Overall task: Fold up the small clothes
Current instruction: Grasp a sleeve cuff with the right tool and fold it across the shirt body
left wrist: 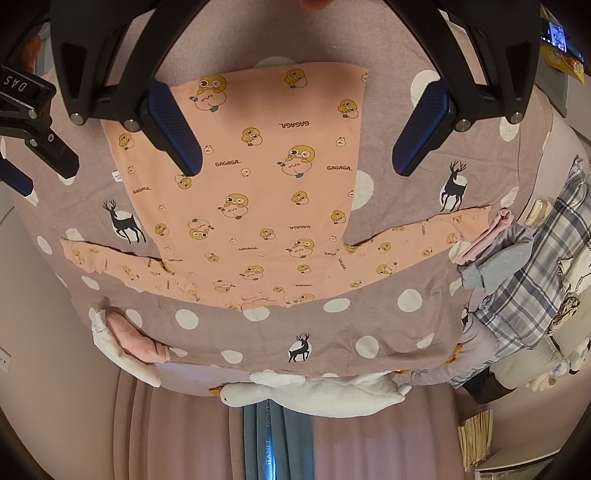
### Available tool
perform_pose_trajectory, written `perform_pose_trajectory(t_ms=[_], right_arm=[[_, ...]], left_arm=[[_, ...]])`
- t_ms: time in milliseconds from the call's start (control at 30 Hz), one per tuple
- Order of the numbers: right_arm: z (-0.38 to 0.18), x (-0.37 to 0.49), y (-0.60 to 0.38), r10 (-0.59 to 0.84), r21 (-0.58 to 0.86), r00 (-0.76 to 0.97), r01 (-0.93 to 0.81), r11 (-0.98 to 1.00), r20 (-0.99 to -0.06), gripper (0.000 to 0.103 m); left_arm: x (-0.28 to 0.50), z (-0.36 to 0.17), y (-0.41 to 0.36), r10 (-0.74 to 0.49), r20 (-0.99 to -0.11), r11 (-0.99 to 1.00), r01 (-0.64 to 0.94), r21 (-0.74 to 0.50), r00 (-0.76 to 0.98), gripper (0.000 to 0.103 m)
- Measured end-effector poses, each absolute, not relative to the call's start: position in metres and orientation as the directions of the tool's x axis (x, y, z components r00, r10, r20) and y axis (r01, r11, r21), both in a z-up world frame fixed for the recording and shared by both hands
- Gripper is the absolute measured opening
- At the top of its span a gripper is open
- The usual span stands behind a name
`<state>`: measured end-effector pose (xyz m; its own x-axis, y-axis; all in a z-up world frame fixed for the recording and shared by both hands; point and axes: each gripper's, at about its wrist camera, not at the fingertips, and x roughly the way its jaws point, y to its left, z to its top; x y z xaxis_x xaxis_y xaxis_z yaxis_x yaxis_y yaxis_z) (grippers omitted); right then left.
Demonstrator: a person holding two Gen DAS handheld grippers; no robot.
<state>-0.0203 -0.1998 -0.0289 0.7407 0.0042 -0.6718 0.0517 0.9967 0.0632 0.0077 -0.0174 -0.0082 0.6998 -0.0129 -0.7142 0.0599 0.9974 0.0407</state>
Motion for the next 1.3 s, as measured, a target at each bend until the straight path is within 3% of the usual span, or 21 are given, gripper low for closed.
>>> perform_pose_trajectory(t_ms=[233, 367, 567, 833, 1100, 1300], right_arm=[[-0.045, -0.016, -0.216, 0.038, 0.119, 0.730, 0.059, 0.991, -0.682, 0.102], [-0.059, -0.013, -0.245, 0.197, 0.319, 0.732, 0.030, 0.947, -0.652, 0.102], [-0.103, -0.004, -0.313, 0.309, 0.587, 0.733, 0.150, 0.795, -0.606, 0.102], [-0.136, 0.034, -0.394, 0.239, 0.668, 0.772, 0.298, 0.682, -0.589, 0.102], [-0.161, 0.092, -0.468, 0.168, 0.726, 0.812, 0.380, 0.573, -0.558, 0.102], [-0.182, 0.116, -0.505, 0.160, 0.823, 0.865, 0.373, 0.428, -0.475, 0.102]], left_arm=[[0.021, -0.022, -0.020, -0.078, -0.756, 0.995, 0.102, -0.015, 0.650, 0.103], [0.034, -0.042, -0.010, -0.173, -0.790, 0.985, 0.100, -0.142, 0.588, 0.103], [0.064, -0.081, -0.001, -0.269, -0.834, 0.959, 0.051, -0.280, 0.482, 0.103], [0.094, -0.110, 0.004, -0.351, -0.845, 0.924, 0.003, -0.383, 0.403, 0.103], [0.129, -0.117, 0.004, -0.354, -0.845, 0.918, -0.025, -0.396, 0.400, 0.103], [0.143, -0.124, -0.007, -0.332, -0.863, 0.932, -0.010, -0.363, 0.380, 0.103]])
